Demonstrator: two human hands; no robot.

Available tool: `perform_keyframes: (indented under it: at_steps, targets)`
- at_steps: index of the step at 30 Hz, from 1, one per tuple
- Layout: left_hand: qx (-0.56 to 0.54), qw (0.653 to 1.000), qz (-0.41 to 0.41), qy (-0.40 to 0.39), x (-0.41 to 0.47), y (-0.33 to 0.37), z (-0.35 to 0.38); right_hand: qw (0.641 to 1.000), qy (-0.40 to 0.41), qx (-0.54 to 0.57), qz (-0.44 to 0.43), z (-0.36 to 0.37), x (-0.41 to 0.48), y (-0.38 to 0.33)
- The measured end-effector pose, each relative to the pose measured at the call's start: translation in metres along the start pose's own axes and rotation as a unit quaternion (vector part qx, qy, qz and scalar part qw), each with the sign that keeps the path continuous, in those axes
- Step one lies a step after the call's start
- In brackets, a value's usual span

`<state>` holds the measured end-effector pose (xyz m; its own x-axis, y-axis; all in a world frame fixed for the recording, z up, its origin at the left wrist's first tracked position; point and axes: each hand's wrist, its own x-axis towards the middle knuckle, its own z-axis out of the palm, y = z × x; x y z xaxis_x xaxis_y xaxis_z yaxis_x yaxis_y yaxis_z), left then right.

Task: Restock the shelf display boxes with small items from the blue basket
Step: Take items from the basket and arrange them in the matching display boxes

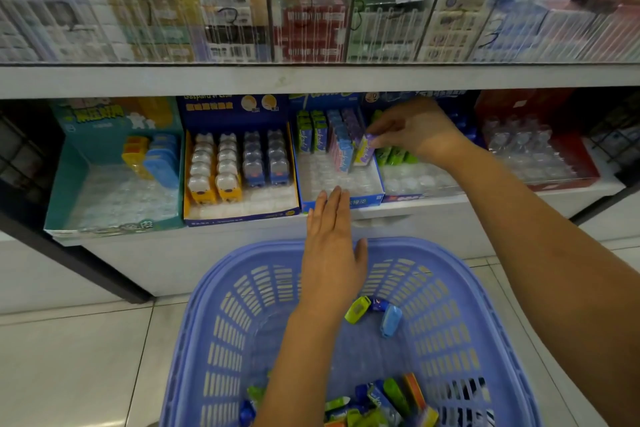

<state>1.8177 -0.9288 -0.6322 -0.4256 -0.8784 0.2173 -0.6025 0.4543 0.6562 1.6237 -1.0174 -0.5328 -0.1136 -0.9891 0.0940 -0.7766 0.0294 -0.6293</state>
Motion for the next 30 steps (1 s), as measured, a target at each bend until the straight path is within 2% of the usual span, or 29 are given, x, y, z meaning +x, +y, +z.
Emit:
perform_keyframes:
  at_steps: [6, 10, 14, 18, 19, 21, 23, 25, 27, 30]
  targets:
    - [-0.01, 1.0, -0.001, 0.002, 0.0, -0.001, 0.002, 0.998, 0.016, -0.055, 0.012, 0.026, -0.004, 0.003]
    - [-0.007, 1.0, 0.0, -0.005, 0.0, -0.001, 0.001, 0.982, 0.052, -0.161, -0.086, 0.035, -0.023, 0.004]
    - [-0.015, 1.0, 0.018, -0.015, 0.0, -0.005, -0.001, 0.972, 0.039, -0.214, -0.088, 0.039, -0.045, -0.001]
    - [-0.111, 0.993, 0.023, 0.041, -0.018, -0.014, 0.007, 0.987, 0.079, -0.127, -0.06, 0.051, -0.097, -0.001]
    - [-0.111, 0.993, 0.003, 0.029, -0.026, -0.02, 0.016, 0.991, 0.06, -0.115, -0.043, 0.062, -0.113, 0.004]
    - [-0.076, 0.993, -0.055, -0.071, -0.044, -0.034, 0.04, 0.987, -0.04, -0.153, 0.028, 0.094, -0.14, 0.024]
    - [-0.037, 0.974, -0.108, -0.195, -0.064, -0.052, 0.065, 0.958, -0.175, -0.189, 0.13, 0.129, -0.162, 0.055]
    - [-0.01, 0.946, -0.16, -0.282, -0.079, -0.07, 0.082, 0.924, -0.256, -0.169, 0.229, 0.16, -0.182, 0.087]
    - [0.026, 0.926, -0.194, -0.324, -0.086, -0.084, 0.093, 0.911, -0.252, -0.146, 0.293, 0.183, -0.197, 0.11]
    - [0.041, 0.92, -0.216, -0.324, -0.083, -0.095, 0.107, 0.905, -0.217, -0.135, 0.341, 0.209, -0.207, 0.129]
